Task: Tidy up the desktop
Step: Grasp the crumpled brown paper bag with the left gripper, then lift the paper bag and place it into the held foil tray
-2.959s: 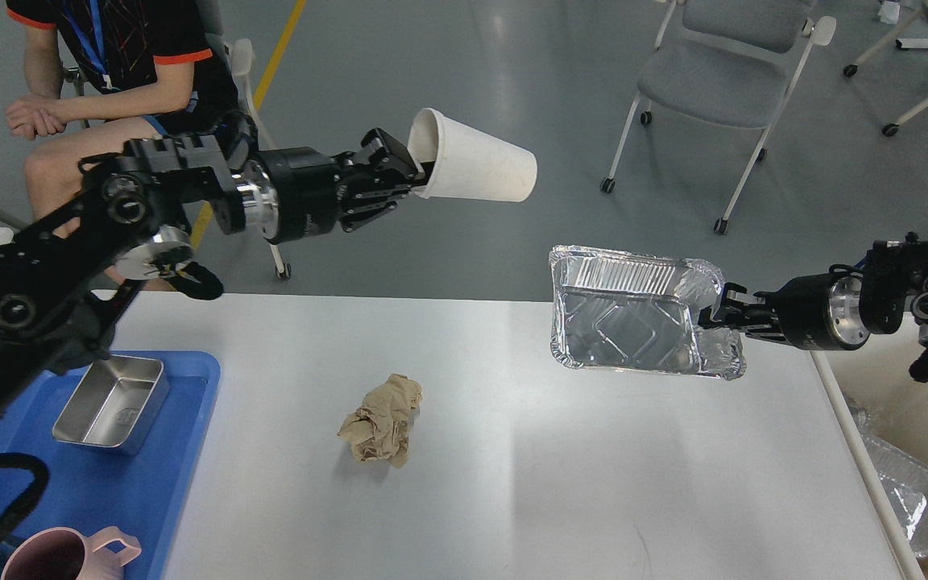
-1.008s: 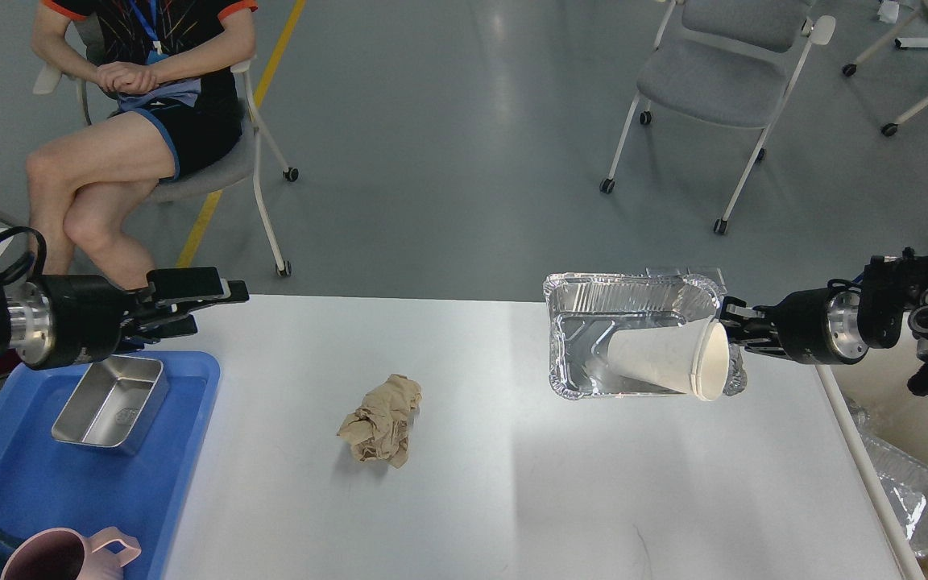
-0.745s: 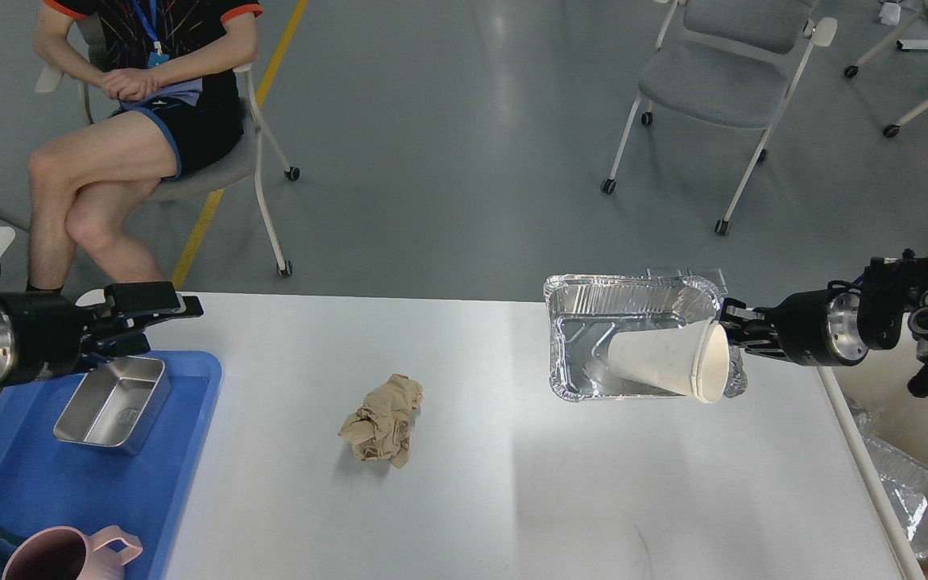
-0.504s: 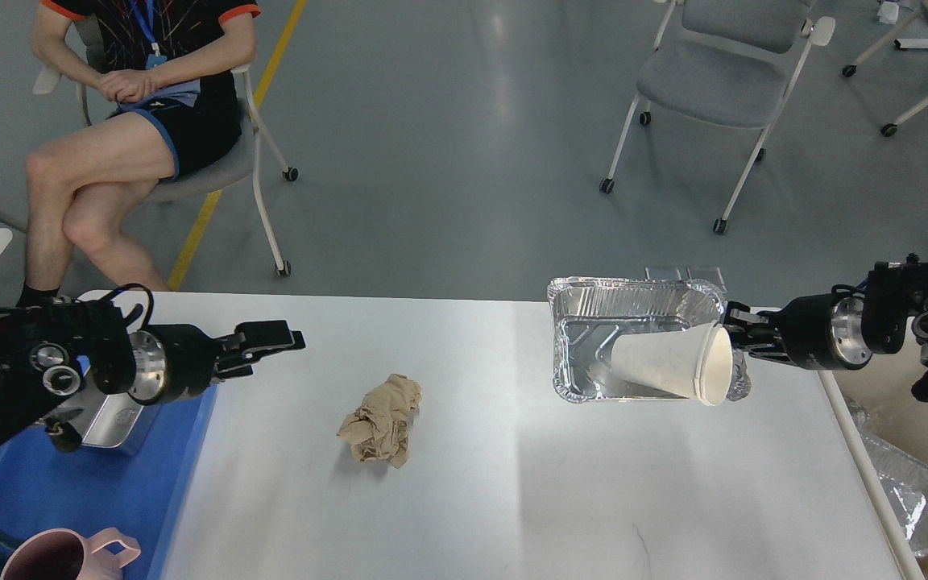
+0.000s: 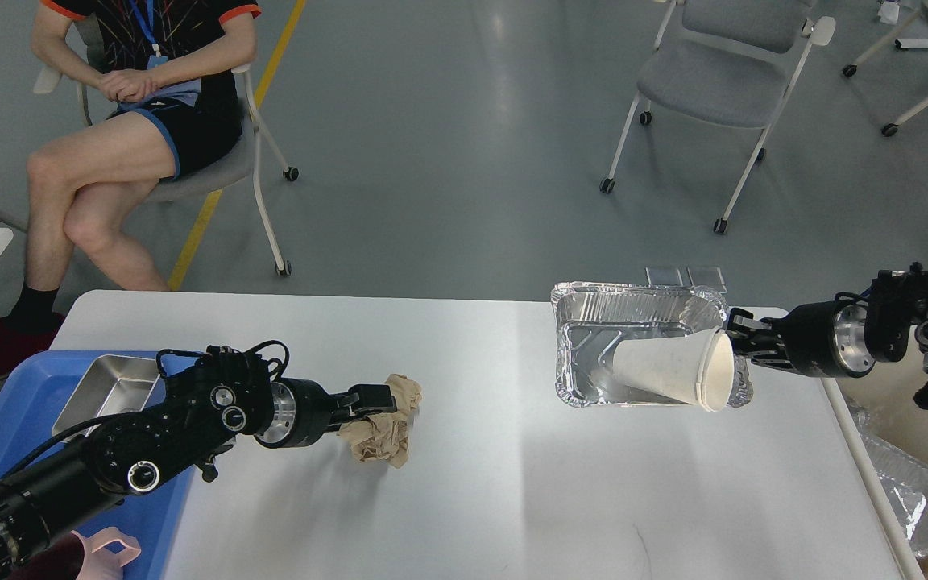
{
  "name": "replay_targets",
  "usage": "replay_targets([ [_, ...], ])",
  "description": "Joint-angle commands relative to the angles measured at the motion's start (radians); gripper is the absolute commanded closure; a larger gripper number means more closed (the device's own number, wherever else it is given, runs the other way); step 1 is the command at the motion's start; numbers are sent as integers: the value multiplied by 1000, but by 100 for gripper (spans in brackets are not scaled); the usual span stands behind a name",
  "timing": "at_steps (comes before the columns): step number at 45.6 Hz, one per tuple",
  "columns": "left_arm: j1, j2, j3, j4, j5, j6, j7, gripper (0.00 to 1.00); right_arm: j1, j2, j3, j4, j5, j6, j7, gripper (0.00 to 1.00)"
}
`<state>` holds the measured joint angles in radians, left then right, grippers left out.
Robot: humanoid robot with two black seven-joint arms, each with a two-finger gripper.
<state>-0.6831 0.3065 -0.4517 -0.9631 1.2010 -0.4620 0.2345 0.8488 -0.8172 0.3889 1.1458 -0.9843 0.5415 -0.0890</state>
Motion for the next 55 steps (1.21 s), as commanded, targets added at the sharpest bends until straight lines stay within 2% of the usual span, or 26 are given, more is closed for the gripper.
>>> replay_targets([
  [1, -1, -36, -1, 33, 0, 2, -3, 3, -7, 3, 8, -1, -1, 0, 0, 100],
  [8, 2, -59, 8, 37, 9, 48, -3, 5, -7, 6, 8, -2, -1, 0, 0, 100],
  [21, 10, -61, 83, 37, 15, 143, -6, 25, -14, -2, 8, -1, -1, 0, 0, 100],
  [28, 11, -66, 108, 37, 15, 177, -6, 47, -20, -2, 8, -2, -2, 0, 0, 100],
  [31, 11, -66, 108, 37, 11, 178, -4, 60, -24, -2, 10, -3, -2, 0, 0, 100],
  [34, 11, -66, 108, 37, 0, 178, -3, 77, -27, -2, 8, -1, -2, 0, 0, 100],
  [40, 10, -64, 107, 40, -3, 174, -3, 99, -27, -2, 8, -1, -2, 0, 0, 100],
  [49, -7, -14, 87, -34, 2, 115, 9, 100, -27, -2, 10, -3, -4, 0, 0, 100],
  [55, -21, 75, 61, -179, -1, 112, 25, 100, -27, -4, 10, -3, -4, 0, 0, 100],
])
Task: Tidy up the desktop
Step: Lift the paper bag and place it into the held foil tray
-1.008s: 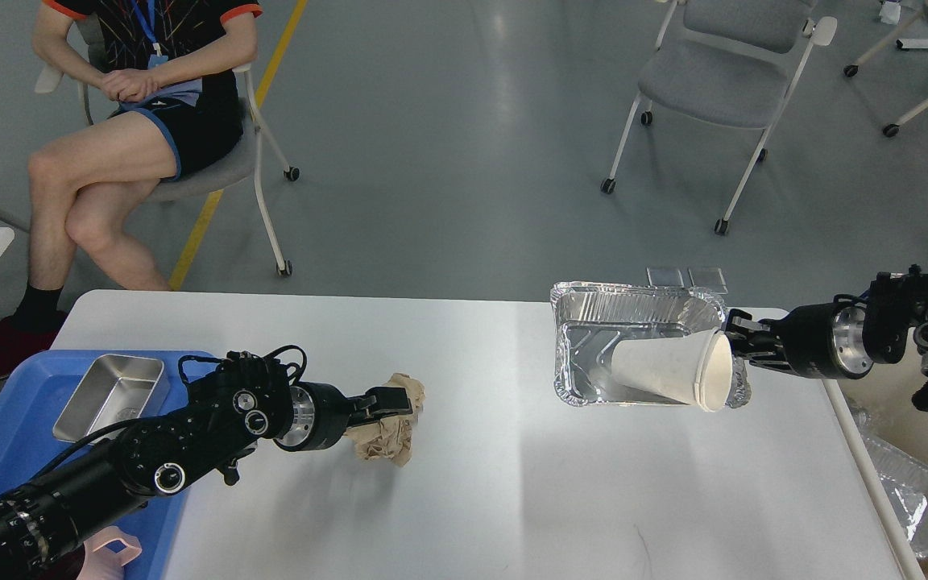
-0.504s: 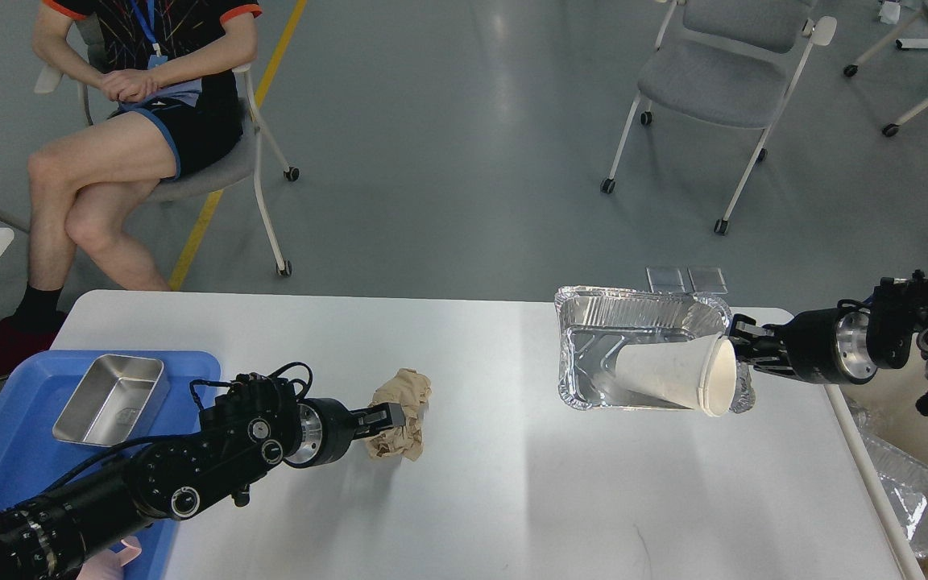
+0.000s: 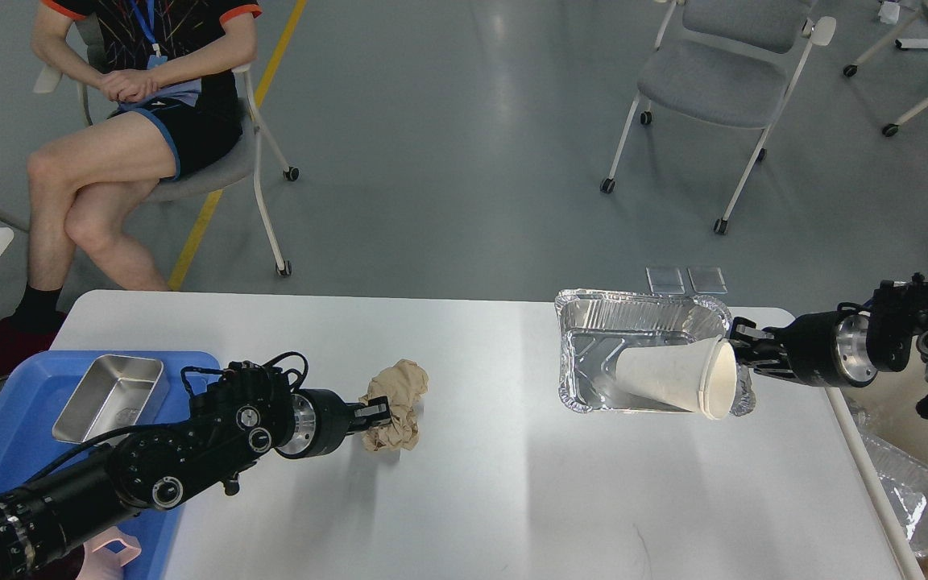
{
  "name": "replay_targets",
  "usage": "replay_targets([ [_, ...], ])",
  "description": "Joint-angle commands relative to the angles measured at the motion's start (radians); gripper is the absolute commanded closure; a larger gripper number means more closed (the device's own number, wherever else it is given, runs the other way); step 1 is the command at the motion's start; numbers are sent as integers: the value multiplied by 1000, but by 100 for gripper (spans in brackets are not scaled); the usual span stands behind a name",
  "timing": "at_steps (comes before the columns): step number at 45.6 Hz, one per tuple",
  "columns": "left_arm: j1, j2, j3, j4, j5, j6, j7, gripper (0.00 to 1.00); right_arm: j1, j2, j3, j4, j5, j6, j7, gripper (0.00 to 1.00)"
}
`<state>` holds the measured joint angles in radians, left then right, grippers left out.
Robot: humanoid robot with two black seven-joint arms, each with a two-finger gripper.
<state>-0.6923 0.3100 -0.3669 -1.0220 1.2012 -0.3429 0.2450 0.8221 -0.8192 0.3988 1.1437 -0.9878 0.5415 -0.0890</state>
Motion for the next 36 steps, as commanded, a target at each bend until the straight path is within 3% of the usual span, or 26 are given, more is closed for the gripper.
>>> replay_targets([
  [1, -13, 93, -32, -150, -2, -7, 22, 100, 0, -1, 0, -1, 0, 0, 0, 100],
  [6, -16, 254, -101, -355, -14, -19, 65, 100, 0, -3, 0, 1, 0, 0, 0, 100],
  [14, -18, 556, -208, -569, -198, -114, 63, 100, 2, -3, 5, 1, 0, 0, 0, 100],
  [23, -16, 770, -403, -584, -356, -281, 54, 100, 0, -1, 11, 1, 0, 0, 0, 100],
  [31, -9, 866, -599, -575, -431, -410, 54, 100, 0, -1, 11, 1, 0, 0, 0, 100],
  [36, -9, 896, -642, -569, -469, -436, 57, 100, 0, -1, 11, 1, 0, 0, 0, 100],
])
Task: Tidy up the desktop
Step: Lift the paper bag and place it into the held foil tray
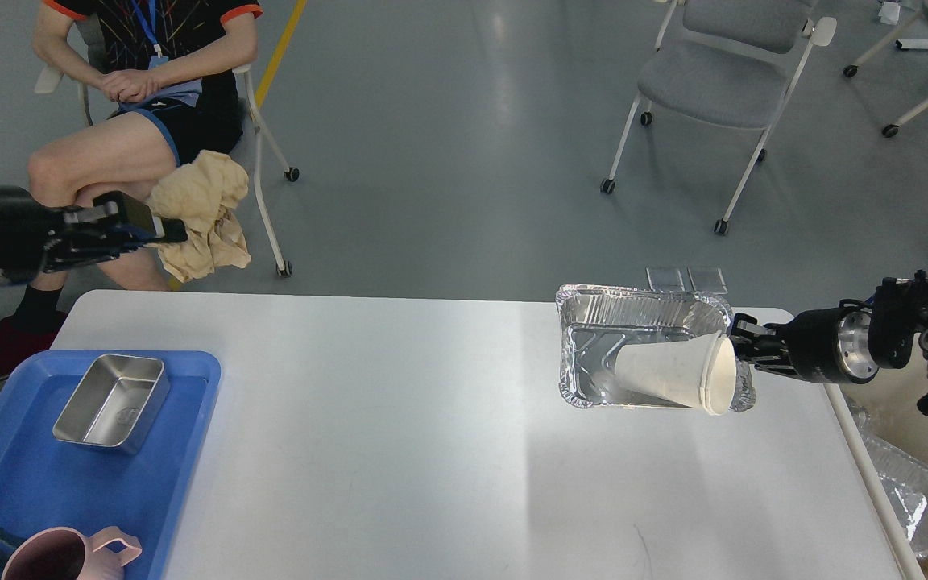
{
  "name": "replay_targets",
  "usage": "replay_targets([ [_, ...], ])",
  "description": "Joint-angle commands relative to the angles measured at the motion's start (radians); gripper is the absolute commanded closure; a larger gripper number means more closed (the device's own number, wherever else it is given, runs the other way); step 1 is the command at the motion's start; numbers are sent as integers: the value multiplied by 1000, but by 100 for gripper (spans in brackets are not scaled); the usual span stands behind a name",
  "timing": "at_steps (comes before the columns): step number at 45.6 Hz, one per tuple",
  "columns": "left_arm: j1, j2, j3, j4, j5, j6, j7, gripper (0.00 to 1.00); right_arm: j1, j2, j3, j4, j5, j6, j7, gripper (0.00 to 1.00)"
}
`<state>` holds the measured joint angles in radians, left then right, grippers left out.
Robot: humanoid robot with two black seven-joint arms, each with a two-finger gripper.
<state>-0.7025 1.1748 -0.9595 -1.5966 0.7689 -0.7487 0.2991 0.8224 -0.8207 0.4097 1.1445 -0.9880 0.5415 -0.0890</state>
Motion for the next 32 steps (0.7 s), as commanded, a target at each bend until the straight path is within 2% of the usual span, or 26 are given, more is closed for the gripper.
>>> replay_targets([
  [1, 1, 31, -53, 6, -37, -31, 3, 100, 0, 0, 0, 0, 0, 0, 0, 100],
  [7, 0, -9, -47, 6, -37, -11, 12, 100, 0, 0, 0, 0, 0, 0, 0, 100],
  [14, -20, -180, -41, 9, -23, 55, 18, 99, 0, 2, 1, 1, 0, 0, 0, 100],
  [24, -121, -598, 7, 55, 124, 120, 17, 99, 0, 0, 3, 3, 0, 0, 0, 100],
  [32, -166, -929, 35, 237, 305, 138, 15, 98, 0, 2, 4, 3, 0, 0, 0, 100],
])
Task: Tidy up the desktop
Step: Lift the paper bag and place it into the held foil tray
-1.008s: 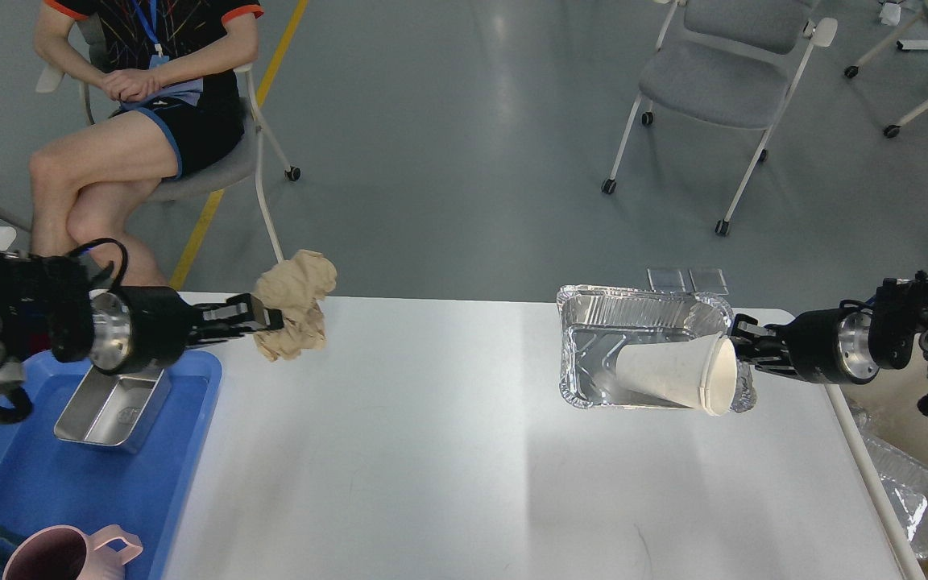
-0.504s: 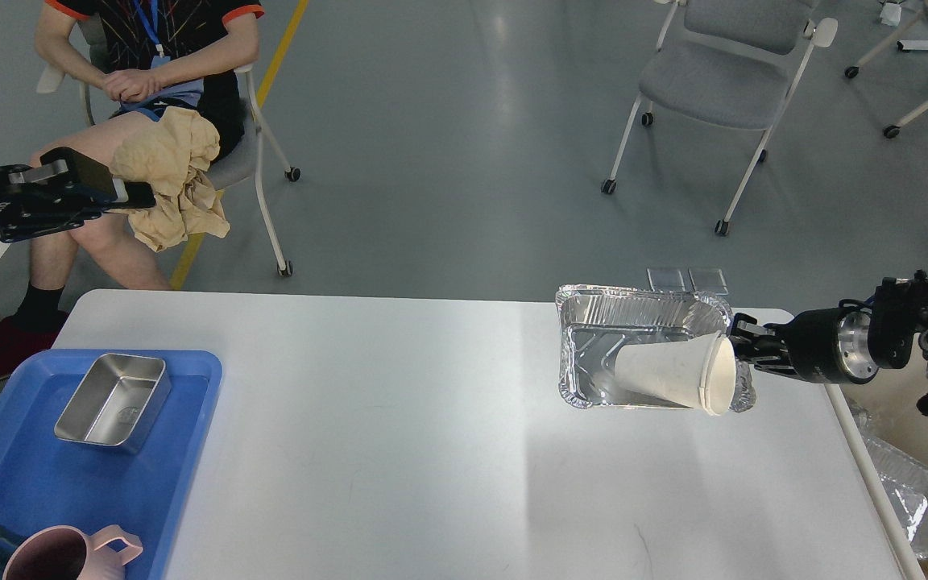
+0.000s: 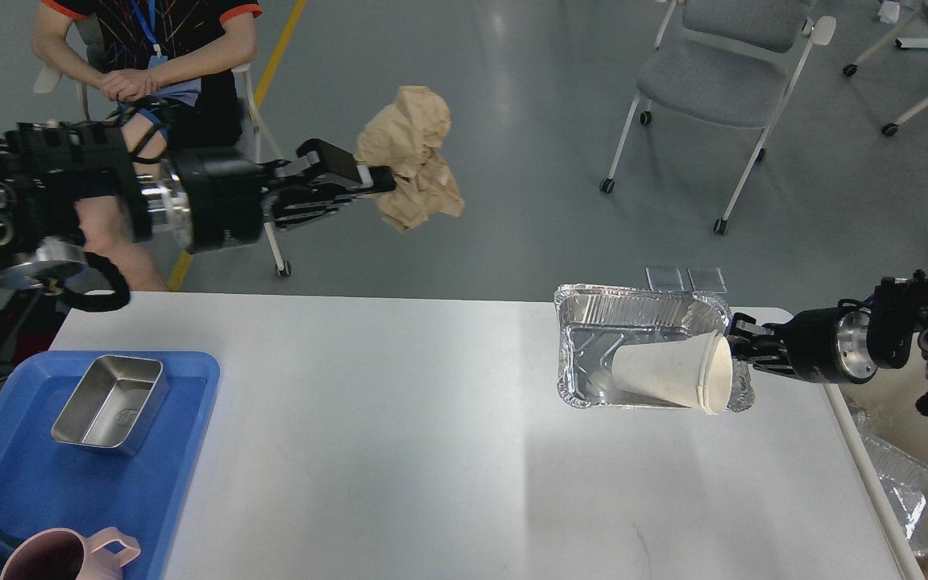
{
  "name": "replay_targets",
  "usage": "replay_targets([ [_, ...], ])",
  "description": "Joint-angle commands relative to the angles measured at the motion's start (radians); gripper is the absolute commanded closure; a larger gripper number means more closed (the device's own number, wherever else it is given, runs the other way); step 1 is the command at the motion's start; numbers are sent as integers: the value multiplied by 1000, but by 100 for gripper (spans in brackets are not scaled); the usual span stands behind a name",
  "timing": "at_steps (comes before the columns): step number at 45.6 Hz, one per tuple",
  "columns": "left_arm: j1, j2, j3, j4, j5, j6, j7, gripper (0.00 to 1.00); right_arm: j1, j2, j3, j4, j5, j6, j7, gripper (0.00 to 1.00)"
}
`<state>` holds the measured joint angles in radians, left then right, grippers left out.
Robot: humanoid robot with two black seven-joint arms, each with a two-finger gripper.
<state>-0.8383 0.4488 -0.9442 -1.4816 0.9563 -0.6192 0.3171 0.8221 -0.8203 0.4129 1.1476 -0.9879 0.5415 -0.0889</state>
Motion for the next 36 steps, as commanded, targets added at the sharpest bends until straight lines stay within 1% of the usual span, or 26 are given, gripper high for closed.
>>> replay_targets([
  [1, -31, -235, 22, 150, 139, 10, -3, 98, 0, 1, 1, 0, 0, 0, 0, 100],
  [6, -30, -372, 27, 263, 206, 36, -7, 98, 0, 1, 4, 0, 0, 0, 0, 100],
  [9, -18, -442, 31, 316, 228, 73, -13, 98, 0, 1, 6, 0, 0, 0, 0, 100],
  [11, -12, -469, 47, 330, 231, 88, -16, 97, 0, 1, 9, 0, 0, 0, 0, 100],
  [17, 27, -499, 97, 342, 231, 139, -20, 96, -1, 7, 9, 0, 0, 0, 0, 100],
  [23, 57, -516, 128, 343, 231, 150, -20, 95, -1, 12, 9, 0, 0, 0, 0, 100],
  [25, 61, -519, 137, 343, 231, 153, -20, 92, -1, 12, 9, 0, 0, 0, 0, 100],
  [27, 65, -519, 142, 345, 231, 159, -20, 87, -1, 12, 9, 0, 0, 0, 0, 100],
  [28, 65, -519, 142, 346, 231, 164, -18, 83, -1, 10, 9, 0, 0, 0, 0, 100],
  [32, 65, -518, 142, 369, 229, 176, -15, 53, -1, 9, 9, 0, 0, 0, 0, 100],
  [33, 65, -518, 142, 376, 228, 179, -15, 48, -1, 9, 9, 0, 0, 0, 0, 100],
  [36, 65, -518, 142, 386, 219, 185, -10, 38, -1, 9, 9, 0, 0, 0, 0, 100],
])
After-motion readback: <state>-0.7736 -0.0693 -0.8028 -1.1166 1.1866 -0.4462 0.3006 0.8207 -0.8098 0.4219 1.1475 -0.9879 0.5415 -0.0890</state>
